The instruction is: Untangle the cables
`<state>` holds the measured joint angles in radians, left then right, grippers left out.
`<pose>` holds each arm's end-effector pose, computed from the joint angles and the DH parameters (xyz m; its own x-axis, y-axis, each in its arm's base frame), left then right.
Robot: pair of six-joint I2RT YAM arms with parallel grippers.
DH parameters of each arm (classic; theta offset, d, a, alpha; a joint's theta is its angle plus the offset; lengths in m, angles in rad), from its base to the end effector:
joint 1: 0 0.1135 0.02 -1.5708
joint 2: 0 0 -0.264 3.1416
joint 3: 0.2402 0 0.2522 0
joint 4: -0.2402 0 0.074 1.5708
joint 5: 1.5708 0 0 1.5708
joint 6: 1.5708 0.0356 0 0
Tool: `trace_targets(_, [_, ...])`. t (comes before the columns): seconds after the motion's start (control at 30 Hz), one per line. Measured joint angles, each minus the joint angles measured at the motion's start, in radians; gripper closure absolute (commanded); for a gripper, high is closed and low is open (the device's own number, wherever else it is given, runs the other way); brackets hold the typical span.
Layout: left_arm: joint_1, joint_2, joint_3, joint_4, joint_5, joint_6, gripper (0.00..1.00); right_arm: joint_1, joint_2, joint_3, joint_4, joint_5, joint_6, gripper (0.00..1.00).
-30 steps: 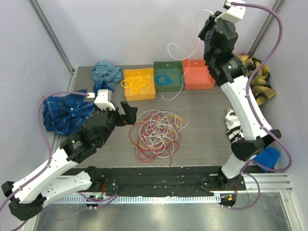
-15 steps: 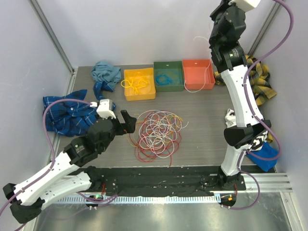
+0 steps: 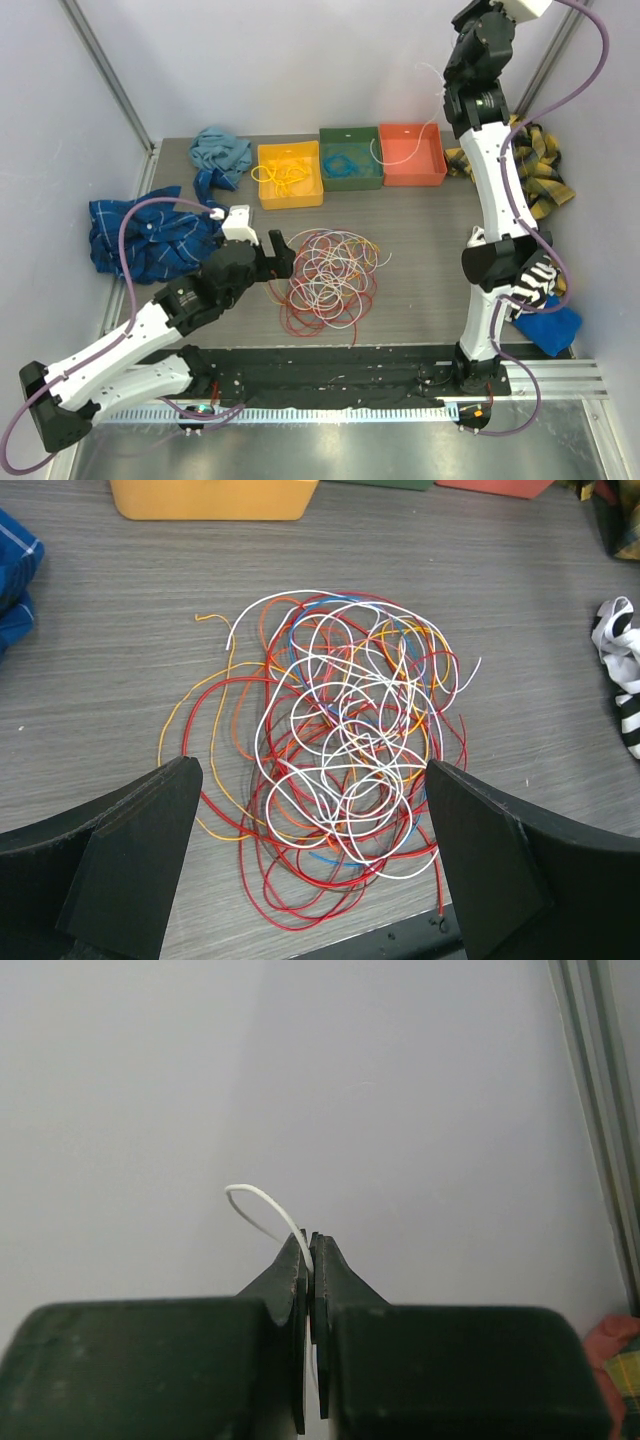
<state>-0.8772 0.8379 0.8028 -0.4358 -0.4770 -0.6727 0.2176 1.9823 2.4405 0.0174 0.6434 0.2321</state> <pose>0.1305 -0.1314 0.3132 -0.4895 -0.2771 -0.8268 0.1490 0.9077 -0.3924 0.4048 0.0676 0.5645 0.5151 0.3024 -0.8020 0.2359 0.8496 0.4718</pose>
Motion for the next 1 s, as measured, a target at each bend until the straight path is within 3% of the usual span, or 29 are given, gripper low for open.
trace_targets(0.37, [0.000, 0.022, 0.000, 0.041, 0.003, 0.003, 0.00, -0.024, 0.040, -0.054, 0.156, -0.002, 0.003, 0.99])
trace_targets(0.7, [0.000, 0.071, -0.001, 0.064, 0.003, 0.019, 0.00, -0.027, 0.137, -0.403, 0.188, 0.017, 0.026, 0.99])
trace_targets(0.73, [0.000, 0.077, -0.001, 0.066, 0.005, 0.021, 0.00, -0.027, 0.156, -0.435, 0.177, 0.015, 0.037, 0.72])
trace_targets(0.8, [0.000, 0.089, -0.001, 0.068, 0.007, 0.022, 0.00, -0.027, 0.201, -0.474, 0.148, 0.000, 0.066, 0.44])
trace_targets(0.83, [0.000, 0.096, -0.001, 0.071, 0.009, 0.022, 0.00, -0.027, 0.227, -0.479, 0.122, -0.010, 0.081, 0.24])
trace_targets(0.87, [0.000, 0.098, -0.001, 0.071, 0.010, 0.022, 0.00, -0.027, 0.252, -0.479, 0.101, -0.021, 0.092, 0.18])
trace_targets(0.9, [0.000, 0.103, -0.001, 0.072, 0.011, 0.022, 0.00, -0.027, 0.270, -0.479, 0.072, -0.031, 0.108, 0.04])
trace_targets(1.0, [0.000, 0.109, -0.001, 0.072, 0.018, 0.021, 0.00, -0.027, 0.282, -0.508, 0.024, -0.056, 0.135, 0.00])
